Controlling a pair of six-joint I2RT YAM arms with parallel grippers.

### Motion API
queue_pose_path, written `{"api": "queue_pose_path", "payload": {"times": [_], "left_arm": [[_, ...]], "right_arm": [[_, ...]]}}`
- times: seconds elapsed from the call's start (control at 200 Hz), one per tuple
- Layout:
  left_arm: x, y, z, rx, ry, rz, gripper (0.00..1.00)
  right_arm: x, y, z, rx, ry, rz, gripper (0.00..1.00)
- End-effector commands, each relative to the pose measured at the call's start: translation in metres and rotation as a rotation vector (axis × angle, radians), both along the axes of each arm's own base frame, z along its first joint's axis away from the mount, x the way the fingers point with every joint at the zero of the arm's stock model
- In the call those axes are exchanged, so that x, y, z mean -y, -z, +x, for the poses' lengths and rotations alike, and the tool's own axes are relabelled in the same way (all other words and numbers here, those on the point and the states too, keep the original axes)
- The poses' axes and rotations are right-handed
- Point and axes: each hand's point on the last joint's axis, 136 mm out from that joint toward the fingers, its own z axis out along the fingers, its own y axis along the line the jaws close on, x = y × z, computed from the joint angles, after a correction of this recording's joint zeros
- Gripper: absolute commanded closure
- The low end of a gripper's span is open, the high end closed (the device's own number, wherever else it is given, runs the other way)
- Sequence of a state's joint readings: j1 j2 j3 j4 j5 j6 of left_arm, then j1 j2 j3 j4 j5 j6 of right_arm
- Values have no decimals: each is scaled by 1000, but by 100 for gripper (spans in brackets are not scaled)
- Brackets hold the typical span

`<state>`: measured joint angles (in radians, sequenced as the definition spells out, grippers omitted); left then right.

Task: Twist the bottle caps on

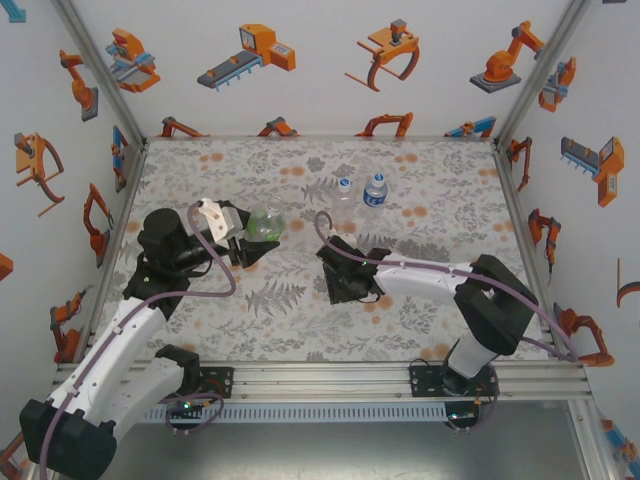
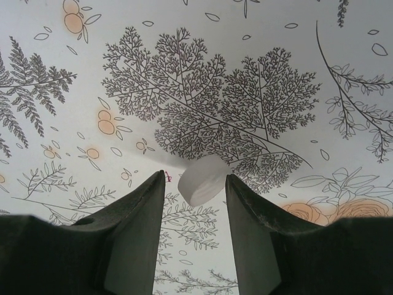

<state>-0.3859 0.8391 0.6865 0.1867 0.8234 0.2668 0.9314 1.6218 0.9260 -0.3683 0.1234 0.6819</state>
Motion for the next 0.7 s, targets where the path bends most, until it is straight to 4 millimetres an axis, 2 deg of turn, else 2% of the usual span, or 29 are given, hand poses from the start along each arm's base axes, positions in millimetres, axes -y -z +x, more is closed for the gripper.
{"api": "queue_pose_path", "payload": {"times": [0.0, 0.15, 0.365, 0.521, 0.691], "left_arm": [[1, -7, -6, 42, 19, -4, 100], [1, -8, -6, 43, 21, -5, 100], [1, -8, -6, 42, 22, -5, 100], [2, -7, -7, 41, 24, -5, 100], [2, -8, -7, 43, 26, -5, 100]], "right_arm": [[4, 12, -1, -14, 18, -14, 57], [4, 17, -1, -23, 31, -5, 59], [3, 19, -1, -47, 62, 63, 70], [1, 15, 1, -67, 103, 179, 75], [-5, 7, 7, -95, 162, 389, 75]]}}
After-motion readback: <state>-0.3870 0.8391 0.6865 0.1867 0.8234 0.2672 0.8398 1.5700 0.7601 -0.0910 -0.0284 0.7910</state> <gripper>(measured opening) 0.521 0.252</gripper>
